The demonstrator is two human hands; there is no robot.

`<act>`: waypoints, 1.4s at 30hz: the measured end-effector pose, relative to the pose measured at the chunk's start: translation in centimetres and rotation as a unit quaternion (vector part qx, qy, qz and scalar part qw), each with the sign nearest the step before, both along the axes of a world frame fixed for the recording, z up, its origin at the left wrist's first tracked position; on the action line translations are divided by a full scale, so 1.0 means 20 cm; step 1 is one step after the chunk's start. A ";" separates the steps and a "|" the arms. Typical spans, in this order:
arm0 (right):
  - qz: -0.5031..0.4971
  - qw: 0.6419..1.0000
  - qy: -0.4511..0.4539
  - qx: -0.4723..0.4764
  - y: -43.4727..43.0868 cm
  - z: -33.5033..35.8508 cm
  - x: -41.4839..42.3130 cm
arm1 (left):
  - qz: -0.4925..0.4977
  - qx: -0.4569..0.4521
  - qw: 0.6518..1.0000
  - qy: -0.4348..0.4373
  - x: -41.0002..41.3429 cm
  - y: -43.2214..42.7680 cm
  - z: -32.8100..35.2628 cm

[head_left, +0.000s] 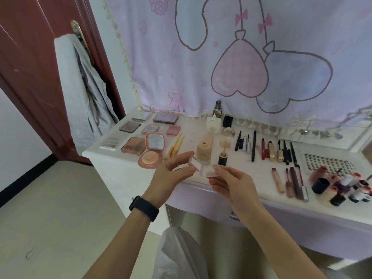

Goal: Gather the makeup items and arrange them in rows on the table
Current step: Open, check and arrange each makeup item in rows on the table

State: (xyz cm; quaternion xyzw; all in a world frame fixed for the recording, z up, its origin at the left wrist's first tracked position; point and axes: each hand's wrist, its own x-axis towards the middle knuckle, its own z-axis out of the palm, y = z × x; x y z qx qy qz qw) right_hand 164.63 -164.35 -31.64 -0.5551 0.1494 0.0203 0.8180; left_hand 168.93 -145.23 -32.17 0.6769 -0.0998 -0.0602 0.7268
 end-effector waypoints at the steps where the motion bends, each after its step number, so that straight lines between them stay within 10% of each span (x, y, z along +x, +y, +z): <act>1: 0.001 1.000 -0.002 0.004 -0.01 0.00 0.00 | -0.007 -0.002 1.000 0.004 0.00 0.01 0.00; 12: -0.002 0.998 -0.039 -0.050 -0.01 0.00 -0.02 | -0.049 0.012 0.999 0.013 -0.02 0.08 0.01; 17: -0.006 0.974 -0.089 -0.208 -0.03 0.03 0.01 | -0.037 0.160 0.985 -0.056 0.00 0.07 0.06; 26: 0.026 0.896 -0.199 -0.395 0.05 0.33 0.23 | 0.094 0.490 0.804 -0.324 0.09 0.05 0.20; 34: 0.014 0.869 -0.247 -0.429 0.10 0.32 0.29 | 0.155 0.468 0.818 -0.295 0.11 0.09 0.19; 42: 0.026 0.763 -0.343 -0.548 0.16 0.26 0.30 | 0.146 0.514 0.804 -0.263 0.10 0.11 0.19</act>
